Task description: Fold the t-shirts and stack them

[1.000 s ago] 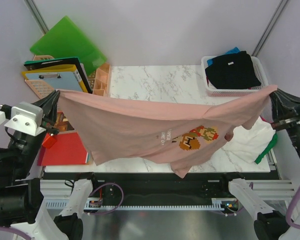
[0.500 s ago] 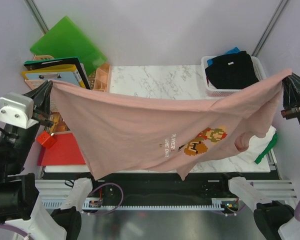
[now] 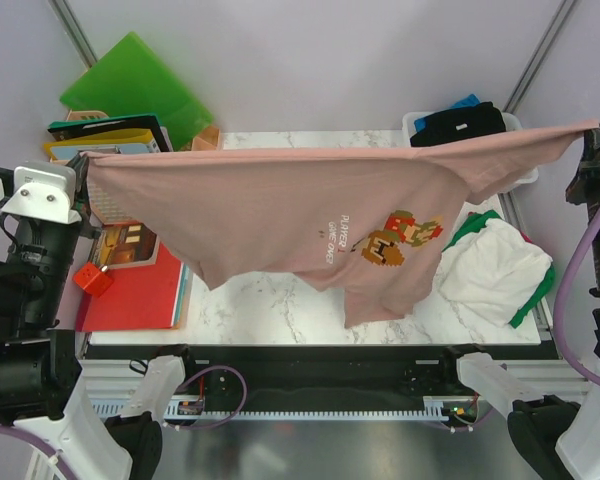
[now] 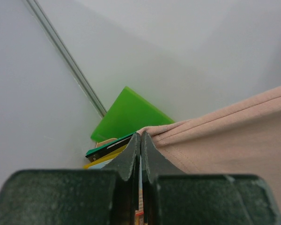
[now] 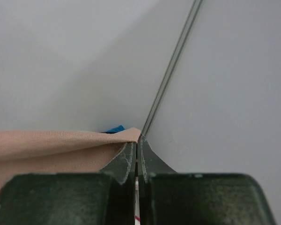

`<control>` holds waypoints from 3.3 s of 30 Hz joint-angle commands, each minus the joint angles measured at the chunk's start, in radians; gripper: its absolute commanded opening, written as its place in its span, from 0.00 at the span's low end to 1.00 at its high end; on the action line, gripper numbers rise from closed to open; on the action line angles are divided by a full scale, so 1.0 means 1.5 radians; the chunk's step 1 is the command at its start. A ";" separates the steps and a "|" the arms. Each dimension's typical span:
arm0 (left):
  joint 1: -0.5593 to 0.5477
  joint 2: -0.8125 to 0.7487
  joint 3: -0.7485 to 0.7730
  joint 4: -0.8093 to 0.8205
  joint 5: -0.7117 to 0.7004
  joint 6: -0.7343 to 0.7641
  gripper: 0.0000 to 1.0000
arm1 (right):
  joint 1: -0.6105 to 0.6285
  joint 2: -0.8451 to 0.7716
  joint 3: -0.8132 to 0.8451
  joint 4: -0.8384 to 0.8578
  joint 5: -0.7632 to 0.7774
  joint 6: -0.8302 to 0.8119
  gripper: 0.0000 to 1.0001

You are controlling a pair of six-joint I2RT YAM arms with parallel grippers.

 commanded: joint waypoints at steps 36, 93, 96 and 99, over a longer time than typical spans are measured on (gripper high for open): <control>0.003 -0.042 0.045 0.031 -0.013 -0.004 0.02 | -0.010 -0.051 0.058 0.000 -0.032 0.029 0.00; 0.003 -0.176 -0.673 0.159 0.052 -0.040 0.02 | -0.016 -0.152 -0.711 0.167 -0.136 0.088 0.00; 0.003 -0.116 -0.667 0.197 0.071 -0.043 0.02 | -0.016 -0.102 -0.724 0.215 -0.137 0.083 0.00; 0.003 -0.048 -0.651 0.246 0.084 -0.050 0.02 | -0.016 -0.027 -0.718 0.274 -0.138 0.079 0.00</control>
